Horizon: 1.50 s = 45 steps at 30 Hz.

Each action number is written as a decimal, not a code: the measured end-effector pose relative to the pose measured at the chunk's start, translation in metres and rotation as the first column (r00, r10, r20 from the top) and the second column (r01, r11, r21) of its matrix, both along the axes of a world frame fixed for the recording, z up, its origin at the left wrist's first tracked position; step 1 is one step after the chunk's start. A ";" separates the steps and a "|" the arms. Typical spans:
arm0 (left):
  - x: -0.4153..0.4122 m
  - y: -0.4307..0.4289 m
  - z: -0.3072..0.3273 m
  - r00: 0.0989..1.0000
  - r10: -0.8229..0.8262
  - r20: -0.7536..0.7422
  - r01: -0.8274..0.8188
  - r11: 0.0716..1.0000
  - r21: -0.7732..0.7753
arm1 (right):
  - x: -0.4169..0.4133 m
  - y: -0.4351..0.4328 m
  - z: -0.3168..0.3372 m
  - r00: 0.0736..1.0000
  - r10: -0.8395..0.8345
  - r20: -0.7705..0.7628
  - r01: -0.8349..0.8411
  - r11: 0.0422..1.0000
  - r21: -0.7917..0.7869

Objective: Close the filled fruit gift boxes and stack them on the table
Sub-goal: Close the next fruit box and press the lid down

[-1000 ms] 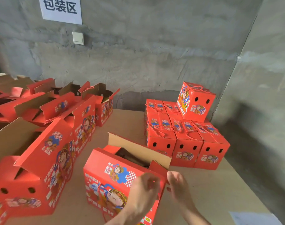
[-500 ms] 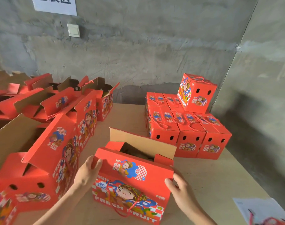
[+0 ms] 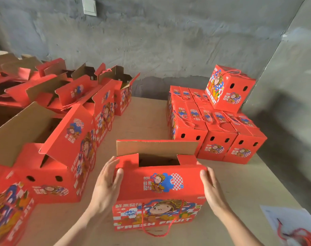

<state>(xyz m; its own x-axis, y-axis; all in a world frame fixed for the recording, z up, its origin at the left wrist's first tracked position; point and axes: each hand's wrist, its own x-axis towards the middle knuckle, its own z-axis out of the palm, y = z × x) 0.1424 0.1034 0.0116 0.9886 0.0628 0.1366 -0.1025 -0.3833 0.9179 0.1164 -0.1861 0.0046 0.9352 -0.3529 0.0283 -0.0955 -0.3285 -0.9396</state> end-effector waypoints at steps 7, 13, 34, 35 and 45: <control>0.004 -0.013 -0.012 1.000 0.018 -0.009 -0.018 1.000 -0.011 | -0.008 0.004 0.000 0.997 0.011 0.080 -0.012 1.000 0.011; 0.011 -0.009 -0.007 0.997 -0.005 0.073 0.001 0.999 0.049 | -0.028 0.003 -0.009 0.985 -0.107 0.138 0.125 0.984 -0.129; 0.031 -0.003 -0.022 0.979 -0.002 -0.206 -0.075 0.927 -0.368 | -0.014 -0.001 -0.006 0.969 -0.248 0.009 0.248 0.969 -0.019; 0.033 -0.004 -0.023 0.975 -0.025 -0.222 -0.061 0.926 -0.373 | -0.013 0.000 -0.004 0.975 -0.222 -0.025 0.223 0.975 0.016; 0.031 -0.003 -0.026 0.989 -0.074 -0.131 0.057 0.990 -0.129 | -0.003 -0.010 0.014 0.995 0.064 -0.075 -0.072 0.992 -0.104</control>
<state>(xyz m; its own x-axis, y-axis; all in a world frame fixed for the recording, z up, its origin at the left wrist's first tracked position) 0.1737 0.1005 -0.0139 1.0000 0.0053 -0.0036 0.0048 -0.2620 0.9651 0.1135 -0.1957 0.0188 0.9579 -0.2870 -0.0053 -0.1351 -0.4347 -0.8904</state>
